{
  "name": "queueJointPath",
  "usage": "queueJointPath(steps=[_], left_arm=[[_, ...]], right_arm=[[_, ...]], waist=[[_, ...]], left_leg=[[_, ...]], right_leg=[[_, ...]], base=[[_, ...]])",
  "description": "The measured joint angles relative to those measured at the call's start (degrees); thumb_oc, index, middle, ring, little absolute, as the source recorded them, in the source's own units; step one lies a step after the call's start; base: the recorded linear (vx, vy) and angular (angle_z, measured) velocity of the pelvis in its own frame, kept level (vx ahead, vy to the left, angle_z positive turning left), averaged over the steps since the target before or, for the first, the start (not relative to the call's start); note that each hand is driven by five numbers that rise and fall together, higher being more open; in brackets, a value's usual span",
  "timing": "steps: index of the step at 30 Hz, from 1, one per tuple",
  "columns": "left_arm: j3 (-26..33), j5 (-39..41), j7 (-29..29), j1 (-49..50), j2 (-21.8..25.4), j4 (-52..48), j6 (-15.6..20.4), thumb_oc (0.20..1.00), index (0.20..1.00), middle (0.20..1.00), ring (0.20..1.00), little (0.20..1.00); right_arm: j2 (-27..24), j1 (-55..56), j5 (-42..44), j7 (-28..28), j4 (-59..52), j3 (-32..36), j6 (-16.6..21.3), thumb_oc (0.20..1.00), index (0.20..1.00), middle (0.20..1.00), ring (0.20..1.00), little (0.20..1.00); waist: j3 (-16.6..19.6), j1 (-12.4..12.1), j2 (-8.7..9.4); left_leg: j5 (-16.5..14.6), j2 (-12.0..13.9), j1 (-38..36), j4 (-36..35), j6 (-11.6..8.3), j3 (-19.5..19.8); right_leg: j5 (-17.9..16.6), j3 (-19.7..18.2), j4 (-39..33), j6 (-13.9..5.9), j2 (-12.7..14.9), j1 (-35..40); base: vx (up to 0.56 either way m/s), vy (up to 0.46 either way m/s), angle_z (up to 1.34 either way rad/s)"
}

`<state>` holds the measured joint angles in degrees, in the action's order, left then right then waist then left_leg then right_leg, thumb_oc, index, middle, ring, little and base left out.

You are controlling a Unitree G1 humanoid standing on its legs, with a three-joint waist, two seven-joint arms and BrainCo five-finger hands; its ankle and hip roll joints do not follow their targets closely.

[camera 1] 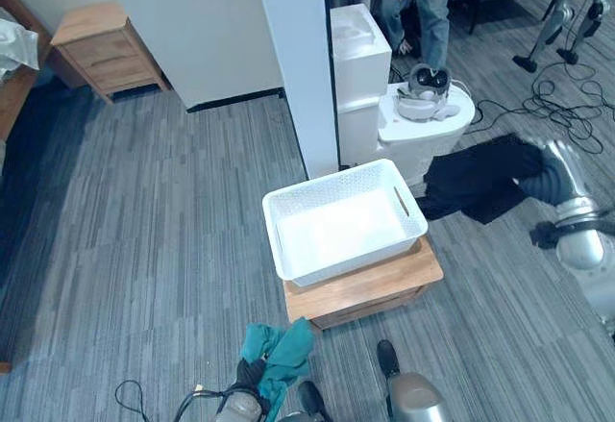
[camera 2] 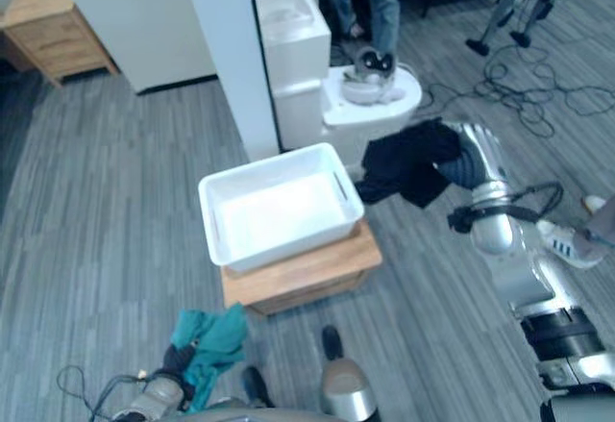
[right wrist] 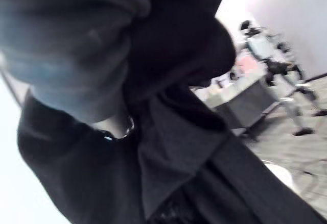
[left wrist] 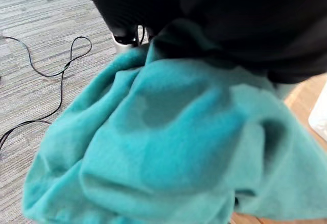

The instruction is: Tidy up the quilt and then pick up the clothes from the bed and put them into the laundry hamper.

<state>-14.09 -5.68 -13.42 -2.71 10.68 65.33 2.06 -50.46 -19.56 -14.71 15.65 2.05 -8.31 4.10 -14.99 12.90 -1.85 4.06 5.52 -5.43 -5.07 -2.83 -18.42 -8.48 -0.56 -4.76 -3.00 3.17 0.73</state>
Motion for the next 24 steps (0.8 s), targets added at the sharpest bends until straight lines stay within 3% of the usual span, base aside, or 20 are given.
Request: queueJointPath(steps=[8, 11, 13, 18, 24], left_arm=[[-0.1, 0.4, -0.3, 2.8, 0.4, 1.0, -0.1, 0.200, 0.200, 0.200, 0.200, 0.200], [-0.2, 1.0, -0.4, 3.1, 0.8, 0.8, -0.1, 0.200, 0.200, 0.200, 0.200, 0.200], [-0.2, 1.1, -0.4, 3.0, 0.7, 0.4, 0.0, 0.200, 0.200, 0.200, 0.200, 0.200], [-0.2, 1.9, -0.6, 3.5, 0.4, -2.5, 0.2, 0.200, 0.200, 0.200, 0.200, 0.200], [-1.5, 3.4, -2.2, 3.3, 0.1, -4.2, 0.6, 0.200, 0.200, 0.200, 0.200, 0.200]], right_arm=[[1.7, -13.8, -0.1, -1.8, 2.4, -14.4, 1.1, 0.200, 0.200, 0.200, 0.200, 0.200], [7.7, -15.2, -0.5, -2.1, 9.3, -18.0, 0.2, 0.200, 0.200, 0.200, 0.200, 0.200], [9.2, -15.0, -0.5, -3.3, 10.5, -20.5, -0.5, 0.200, 0.200, 0.200, 0.200, 0.200], [22.6, -15.4, -0.9, -3.5, 20.3, -24.8, -1.8, 0.200, 0.200, 0.200, 0.200, 0.200], [27.9, -16.2, -1.0, -3.8, 25.1, -28.0, -2.5, 0.200, 0.200, 0.200, 0.200, 0.200]], waist=[[1.1, -3.5, 1.26], [2.2, -4.8, 1.74], [2.3, -5.6, 1.47], [2.4, -7.0, 0.26], [2.3, -9.4, -1.70]], left_leg=[[0.1, 0.6, 1.0, 0.0, -0.24, 0.3], [0.3, 0.8, 2.4, -0.1, -0.34, 1.0], [0.9, 0.7, 3.1, 0.0, 0.15, 1.9], [1.4, 0.7, 3.5, 0.0, -0.32, 3.4], [1.9, 0.5, 4.4, 0.0, -0.31, 5.1]], right_leg=[[0.3, 0.1, 0.0, -0.16, -0.5, -0.7], [0.2, 0.5, 0.0, -0.23, -0.6, -1.6], [0.2, 1.3, 0.0, -0.27, -0.5, -1.8], [0.2, 2.6, 0.0, -0.18, -0.4, -1.8], [0.2, 4.4, 0.0, -0.02, -0.2, -1.8]], base=[[0.03, -0.012, 0.01], [0.01, -0.016, 0.10], [0.01, -0.012, 0.20], [0.02, -0.016, 0.13], [-0.01, -0.011, 0.16]])
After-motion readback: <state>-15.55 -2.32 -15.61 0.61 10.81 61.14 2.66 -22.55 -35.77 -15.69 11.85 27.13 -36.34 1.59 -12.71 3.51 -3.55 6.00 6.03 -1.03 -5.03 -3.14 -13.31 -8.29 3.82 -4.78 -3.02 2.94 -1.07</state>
